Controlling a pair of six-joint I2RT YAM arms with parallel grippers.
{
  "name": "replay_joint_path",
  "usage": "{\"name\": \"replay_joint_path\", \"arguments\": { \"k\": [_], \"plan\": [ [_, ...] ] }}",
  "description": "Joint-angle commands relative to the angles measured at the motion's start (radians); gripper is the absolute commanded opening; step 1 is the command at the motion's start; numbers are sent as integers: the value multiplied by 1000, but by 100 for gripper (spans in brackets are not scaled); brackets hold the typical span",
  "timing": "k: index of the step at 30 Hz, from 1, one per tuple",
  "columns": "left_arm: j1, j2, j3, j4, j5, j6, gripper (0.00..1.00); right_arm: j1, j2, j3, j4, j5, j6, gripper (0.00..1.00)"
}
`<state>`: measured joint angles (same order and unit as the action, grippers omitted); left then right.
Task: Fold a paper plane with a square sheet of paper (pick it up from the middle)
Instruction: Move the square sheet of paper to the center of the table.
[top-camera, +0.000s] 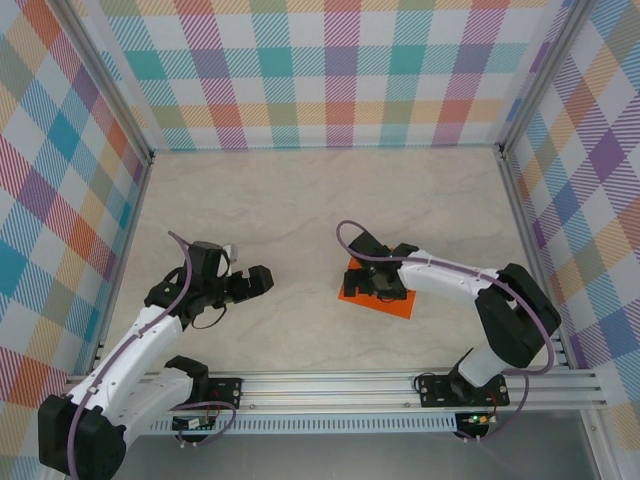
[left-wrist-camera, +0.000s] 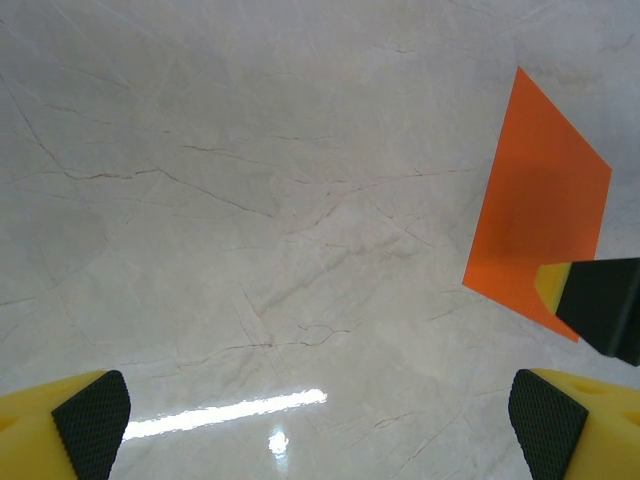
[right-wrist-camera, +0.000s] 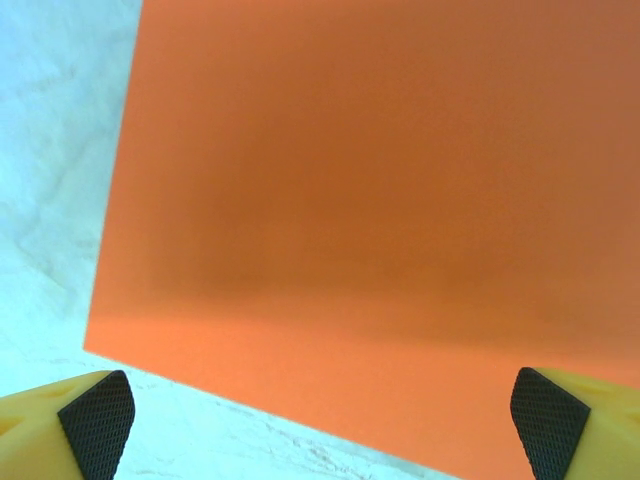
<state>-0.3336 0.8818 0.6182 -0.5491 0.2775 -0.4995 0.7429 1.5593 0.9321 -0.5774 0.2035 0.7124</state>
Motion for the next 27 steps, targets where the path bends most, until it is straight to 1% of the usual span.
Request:
{"name": "replay_joint_path", "arguments": {
  "k": [1,5,10,14,16,18,20,23,25,27],
  "plan": [
    [-12,3,13,-19,2,26,100,-55,26,55,3,-59,-36,100],
    [-11,13,17,-23,8,30,100,-101,133,148,41,-151,-52,100],
    [-10,15,24,-30,-2,36,100,-103,283,271,63,-239,-94,100],
    [-10,7,18,-32,-4,32,100,-96,360,301,76,-339,-116,100],
    [-10,6,15,-27,6,30,100,-85,379,291,72,-370,-123,97],
    [-10,4,12,-25,4,28,100,-60,378,252,89,-379,-129,97],
    [-10,4,13,-33,5,25,100,-36,387,219,107,-435,-146,96],
    [-10,-6,-4,-21,15,13,100,-3,380,183,100,-432,-167,96],
    [-10,-7,-12,-7,30,9,100,-4,362,167,88,-413,-146,96],
    [-10,-5,-9,-1,46,12,100,-3,337,163,99,-421,-127,96]
  ]
}}
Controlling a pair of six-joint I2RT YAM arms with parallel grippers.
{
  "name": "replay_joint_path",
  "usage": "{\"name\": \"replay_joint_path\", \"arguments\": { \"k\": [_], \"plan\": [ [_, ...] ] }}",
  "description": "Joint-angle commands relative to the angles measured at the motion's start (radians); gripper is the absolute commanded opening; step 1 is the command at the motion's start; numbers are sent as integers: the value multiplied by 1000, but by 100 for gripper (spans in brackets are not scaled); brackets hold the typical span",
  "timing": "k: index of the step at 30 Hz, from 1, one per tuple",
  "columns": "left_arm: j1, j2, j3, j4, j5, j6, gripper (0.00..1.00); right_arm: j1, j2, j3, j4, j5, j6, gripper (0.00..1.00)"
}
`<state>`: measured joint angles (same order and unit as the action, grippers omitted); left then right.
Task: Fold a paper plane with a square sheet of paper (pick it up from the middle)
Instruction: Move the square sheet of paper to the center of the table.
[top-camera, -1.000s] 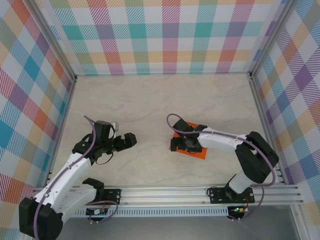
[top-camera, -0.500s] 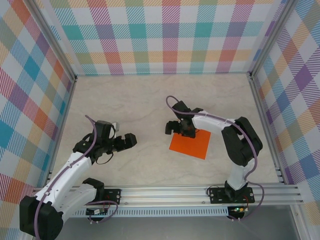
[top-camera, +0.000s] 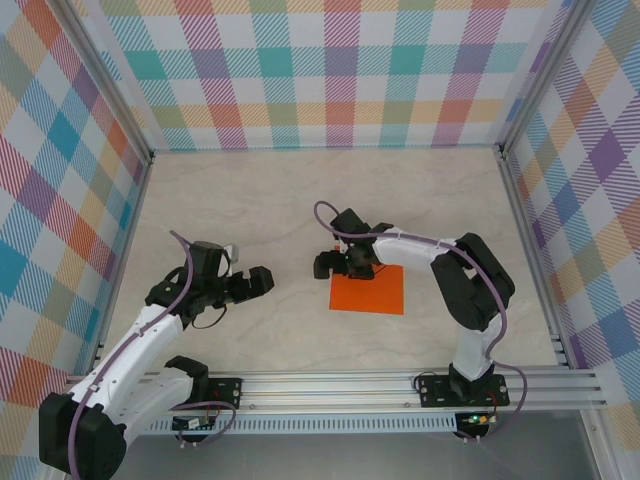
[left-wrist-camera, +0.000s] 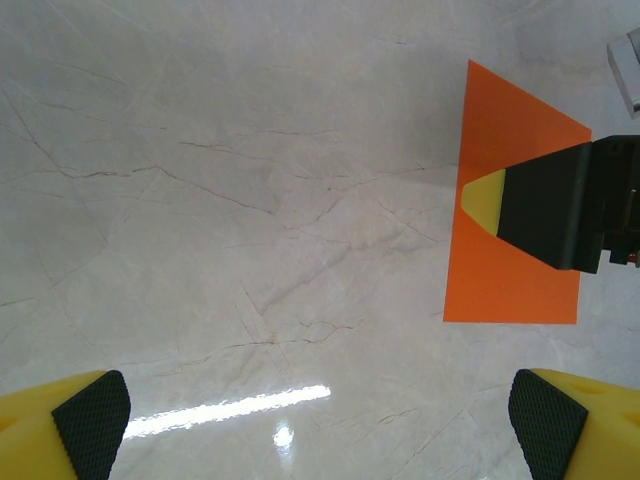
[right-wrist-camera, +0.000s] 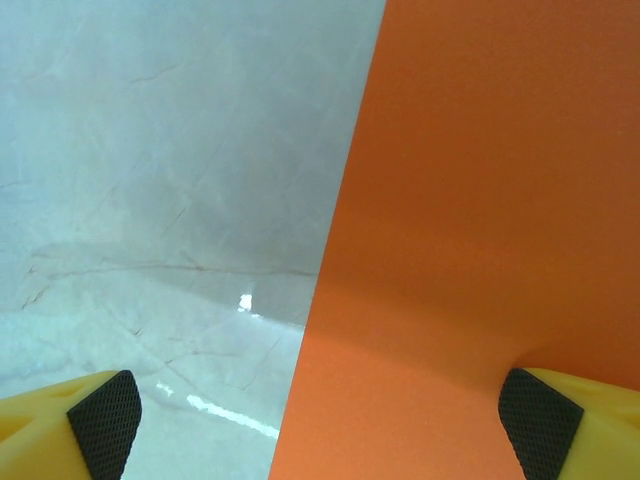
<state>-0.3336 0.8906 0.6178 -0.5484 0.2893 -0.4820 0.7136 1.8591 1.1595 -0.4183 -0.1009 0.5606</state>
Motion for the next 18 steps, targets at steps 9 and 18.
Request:
{"name": "replay_joint_path", "arguments": {
  "k": [9,18],
  "plan": [
    [-10,-52,-3,-5,-24,1,100,26,-138,62,-209,134,8,100],
    [-8,-261,-76,18,-187,-61,100,-48,-220,-45,-218,313,85,100]
  ]
}}
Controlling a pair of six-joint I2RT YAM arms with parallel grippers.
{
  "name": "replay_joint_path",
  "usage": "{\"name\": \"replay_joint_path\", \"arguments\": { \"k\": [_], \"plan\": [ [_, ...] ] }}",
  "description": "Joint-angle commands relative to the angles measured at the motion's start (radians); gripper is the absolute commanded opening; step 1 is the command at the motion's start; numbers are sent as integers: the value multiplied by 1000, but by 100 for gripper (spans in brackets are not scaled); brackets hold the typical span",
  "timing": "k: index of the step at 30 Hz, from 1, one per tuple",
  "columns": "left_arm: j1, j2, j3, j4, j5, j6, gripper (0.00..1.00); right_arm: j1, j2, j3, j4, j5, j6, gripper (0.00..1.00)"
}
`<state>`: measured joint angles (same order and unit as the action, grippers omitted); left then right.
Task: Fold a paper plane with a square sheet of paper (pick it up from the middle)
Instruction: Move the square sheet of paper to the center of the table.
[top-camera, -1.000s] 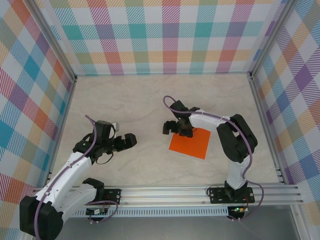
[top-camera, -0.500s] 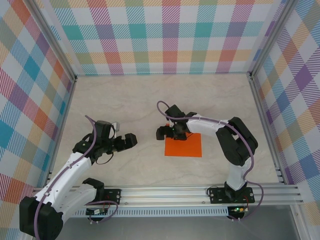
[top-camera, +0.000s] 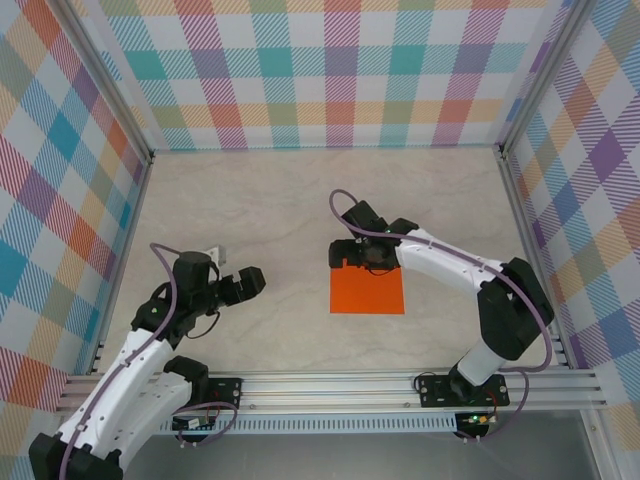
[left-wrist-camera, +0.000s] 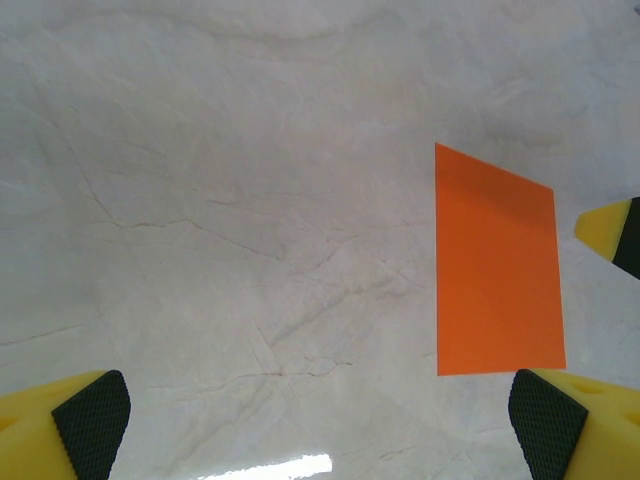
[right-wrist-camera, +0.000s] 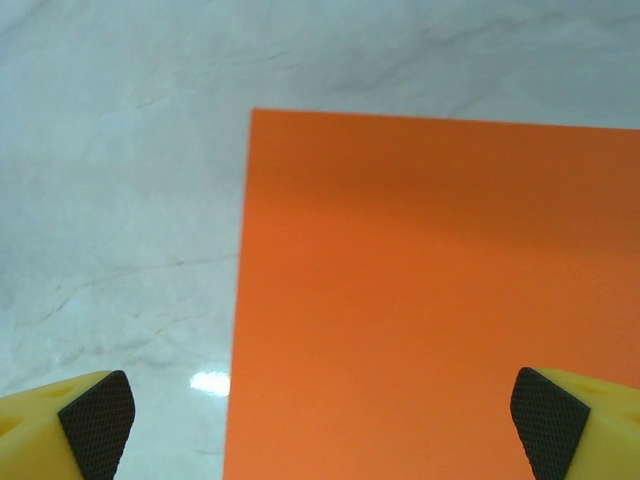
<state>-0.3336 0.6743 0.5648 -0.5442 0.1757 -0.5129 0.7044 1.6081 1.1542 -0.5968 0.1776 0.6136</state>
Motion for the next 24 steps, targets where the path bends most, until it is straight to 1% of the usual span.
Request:
{"name": "replay_joint_path", "arguments": {
  "k": [1,3,6,9,11,13,18,24],
  "plan": [
    [-8,-61,-26,10,-83,-34,100,-56,47,-39,-36,2,24,100],
    [-8,-70,-35,12,-100,-51,100,-76,69,-35,-25,-61,-1,100],
    [-8,-41,-27,-3,-121,-53,100,-80,67,-48,4,-106,-4,100],
    [-8,18,-26,26,-95,-80,100,-82,86,-51,30,-197,-36,100],
    [-8,58,-48,87,-73,-110,100,-82,100,-62,53,-236,-53,100],
    [-8,100,-71,177,-32,-131,100,-82,102,-80,78,-244,-60,100],
    [-10,160,-95,328,5,-175,100,-81,101,-127,139,-302,-62,99],
    [-22,188,-110,387,42,-207,100,-80,98,-200,192,-323,-18,98]
  ]
}}
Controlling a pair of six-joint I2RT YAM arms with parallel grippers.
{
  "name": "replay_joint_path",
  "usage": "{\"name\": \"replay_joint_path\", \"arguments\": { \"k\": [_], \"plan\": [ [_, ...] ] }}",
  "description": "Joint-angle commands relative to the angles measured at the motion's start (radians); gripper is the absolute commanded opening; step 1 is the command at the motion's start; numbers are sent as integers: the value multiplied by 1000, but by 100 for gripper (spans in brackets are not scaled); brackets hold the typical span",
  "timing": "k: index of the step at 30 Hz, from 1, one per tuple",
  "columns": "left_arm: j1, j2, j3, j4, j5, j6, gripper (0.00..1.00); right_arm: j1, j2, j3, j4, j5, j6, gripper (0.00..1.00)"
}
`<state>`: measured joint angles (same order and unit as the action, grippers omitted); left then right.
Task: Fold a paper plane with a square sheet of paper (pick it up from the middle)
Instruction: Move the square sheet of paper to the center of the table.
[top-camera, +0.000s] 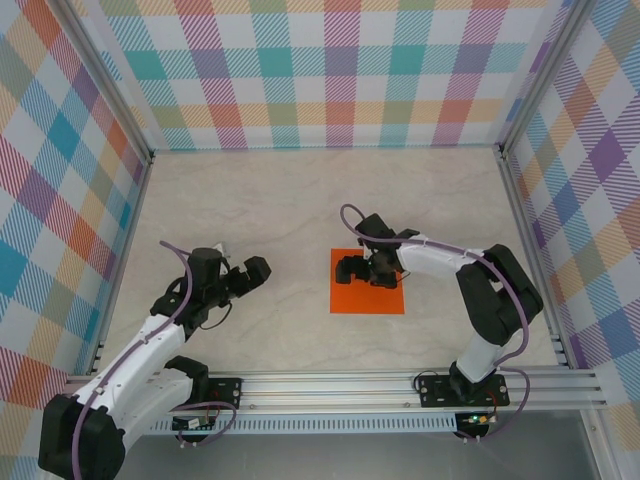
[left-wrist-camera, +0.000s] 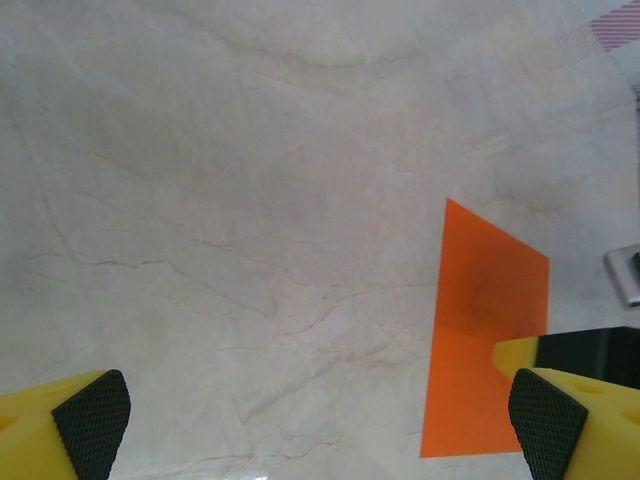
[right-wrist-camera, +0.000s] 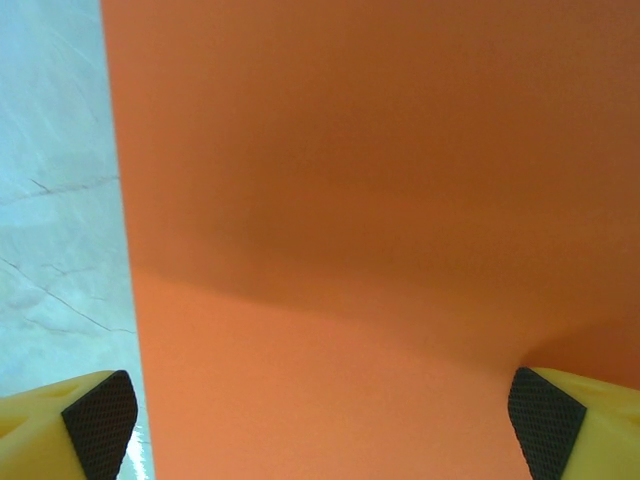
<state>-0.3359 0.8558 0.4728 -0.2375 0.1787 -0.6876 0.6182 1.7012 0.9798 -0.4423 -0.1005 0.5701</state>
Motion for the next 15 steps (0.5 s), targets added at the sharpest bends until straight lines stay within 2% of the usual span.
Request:
{"name": "replay_joint_path", "arguments": {
  "k": [1,9,15],
  "plan": [
    [-26,12,-26,104,59,-36,100,6,4,-38,46,-49,32,98],
    [-112,143,-24,172,107,-20,100,14,-9,-109,110,-49,114,97],
    [-207,286,29,201,71,17,100,26,12,-74,109,-61,-42,96]
  ]
}}
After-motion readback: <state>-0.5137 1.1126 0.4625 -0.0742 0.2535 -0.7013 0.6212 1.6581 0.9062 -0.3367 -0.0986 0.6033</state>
